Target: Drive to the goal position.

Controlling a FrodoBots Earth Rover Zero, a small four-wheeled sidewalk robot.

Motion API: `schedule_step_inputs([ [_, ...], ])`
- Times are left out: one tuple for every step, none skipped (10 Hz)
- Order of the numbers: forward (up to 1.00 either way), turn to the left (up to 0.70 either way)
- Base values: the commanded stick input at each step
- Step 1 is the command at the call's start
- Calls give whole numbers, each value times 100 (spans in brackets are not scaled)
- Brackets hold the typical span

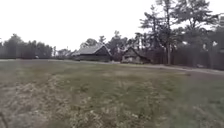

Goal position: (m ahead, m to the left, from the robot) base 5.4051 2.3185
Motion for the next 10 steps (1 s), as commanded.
schedule_step_inputs([
  [70,0],
  [70,0],
  [70,0],
  [70,0],
  [70,0],
  [70,0],
  [70,0],
  [70,0],
  [70,0],
  [70,0],
])
